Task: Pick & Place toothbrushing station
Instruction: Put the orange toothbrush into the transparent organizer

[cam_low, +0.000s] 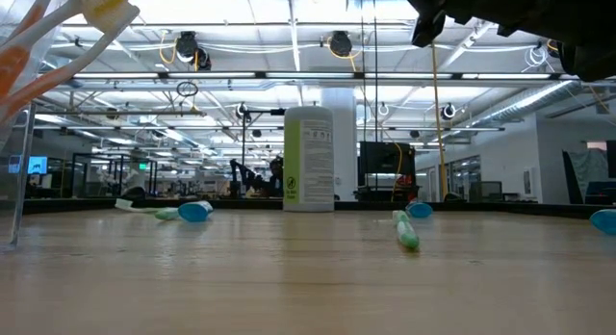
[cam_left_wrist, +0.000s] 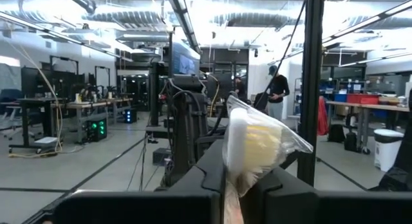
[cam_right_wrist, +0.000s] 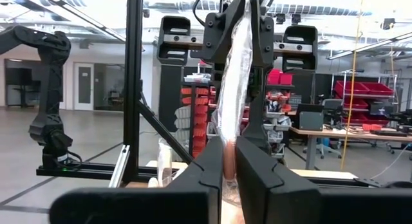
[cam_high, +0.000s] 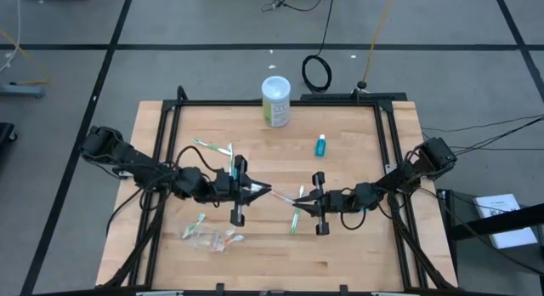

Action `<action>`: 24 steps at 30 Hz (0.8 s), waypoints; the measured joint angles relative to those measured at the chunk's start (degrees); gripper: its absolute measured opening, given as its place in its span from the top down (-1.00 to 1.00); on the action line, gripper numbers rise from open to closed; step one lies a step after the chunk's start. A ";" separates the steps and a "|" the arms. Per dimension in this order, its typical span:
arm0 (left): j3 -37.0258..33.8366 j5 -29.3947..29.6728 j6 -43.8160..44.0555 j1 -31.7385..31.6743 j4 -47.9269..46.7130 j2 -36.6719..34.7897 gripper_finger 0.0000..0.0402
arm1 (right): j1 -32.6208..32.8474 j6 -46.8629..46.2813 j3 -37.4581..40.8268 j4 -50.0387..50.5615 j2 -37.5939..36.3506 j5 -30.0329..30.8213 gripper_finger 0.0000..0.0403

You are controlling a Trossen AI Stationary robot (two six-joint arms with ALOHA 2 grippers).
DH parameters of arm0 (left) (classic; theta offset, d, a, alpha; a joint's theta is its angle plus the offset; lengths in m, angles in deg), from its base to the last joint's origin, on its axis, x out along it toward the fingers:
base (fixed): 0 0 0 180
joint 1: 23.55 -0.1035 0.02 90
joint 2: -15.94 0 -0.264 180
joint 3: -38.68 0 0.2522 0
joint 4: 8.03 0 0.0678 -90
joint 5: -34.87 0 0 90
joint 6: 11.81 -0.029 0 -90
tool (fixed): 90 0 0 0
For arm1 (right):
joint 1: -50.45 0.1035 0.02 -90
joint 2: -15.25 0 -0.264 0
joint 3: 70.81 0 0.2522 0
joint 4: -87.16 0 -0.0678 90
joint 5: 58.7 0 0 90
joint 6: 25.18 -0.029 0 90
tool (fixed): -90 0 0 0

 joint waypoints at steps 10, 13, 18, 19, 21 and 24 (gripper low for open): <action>-0.07 5.37 3.83 0.26 -4.46 -1.99 0.93 | -0.09 -4.16 -0.07 3.70 -0.05 -1.98 0.70; -0.07 7.26 7.89 0.50 -11.10 -6.34 0.89 | 0.00 -4.93 -0.04 6.20 -0.02 -2.11 0.64; -0.07 7.57 13.42 2.40 -26.29 -14.65 0.92 | -0.02 -4.95 -0.04 8.09 -0.02 -2.12 0.59; -0.06 7.22 14.26 3.04 -28.79 -16.39 0.93 | -0.02 -4.95 -0.04 8.59 -0.02 -2.12 0.59; -0.02 7.17 16.24 5.03 -34.68 -19.83 0.93 | -0.02 -4.95 -0.04 9.20 -0.02 -2.14 0.59; -0.02 7.19 19.88 8.80 -44.24 -25.09 0.90 | -0.02 -4.95 -0.04 10.07 -0.02 -2.13 0.61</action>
